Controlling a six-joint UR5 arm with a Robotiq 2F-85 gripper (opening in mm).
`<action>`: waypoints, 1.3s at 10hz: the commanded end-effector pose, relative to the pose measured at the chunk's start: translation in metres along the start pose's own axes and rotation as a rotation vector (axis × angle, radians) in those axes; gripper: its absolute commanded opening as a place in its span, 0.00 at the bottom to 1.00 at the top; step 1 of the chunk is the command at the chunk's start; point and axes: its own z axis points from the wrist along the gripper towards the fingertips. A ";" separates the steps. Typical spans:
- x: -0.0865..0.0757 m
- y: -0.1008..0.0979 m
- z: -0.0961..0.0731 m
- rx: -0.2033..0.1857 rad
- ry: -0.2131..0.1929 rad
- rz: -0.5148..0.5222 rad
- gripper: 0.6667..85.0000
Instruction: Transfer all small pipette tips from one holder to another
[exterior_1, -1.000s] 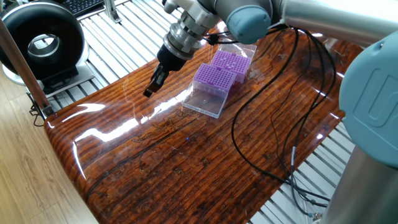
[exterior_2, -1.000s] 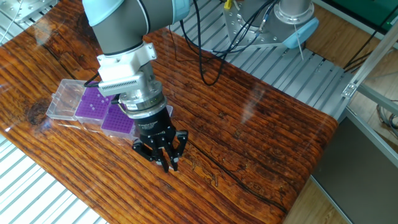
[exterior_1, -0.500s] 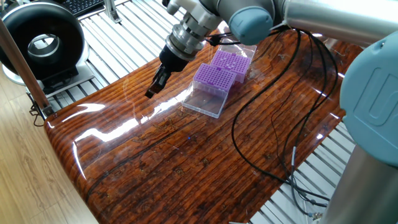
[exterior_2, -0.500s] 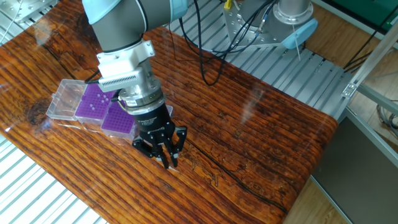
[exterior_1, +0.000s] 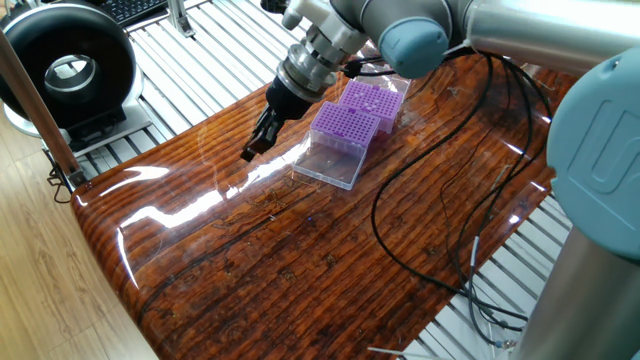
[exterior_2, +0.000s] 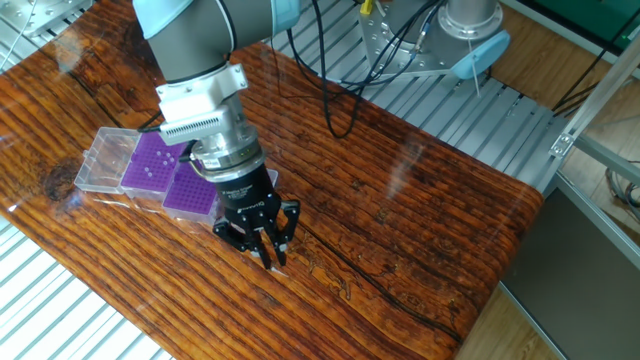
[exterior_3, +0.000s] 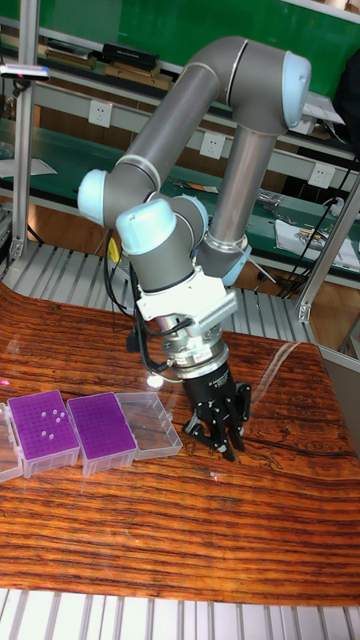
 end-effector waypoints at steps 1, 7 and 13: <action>-0.001 -0.006 0.005 0.005 -0.028 -0.005 0.31; 0.003 -0.016 0.004 0.046 -0.013 0.012 0.30; 0.039 -0.038 0.000 0.135 0.126 0.047 0.32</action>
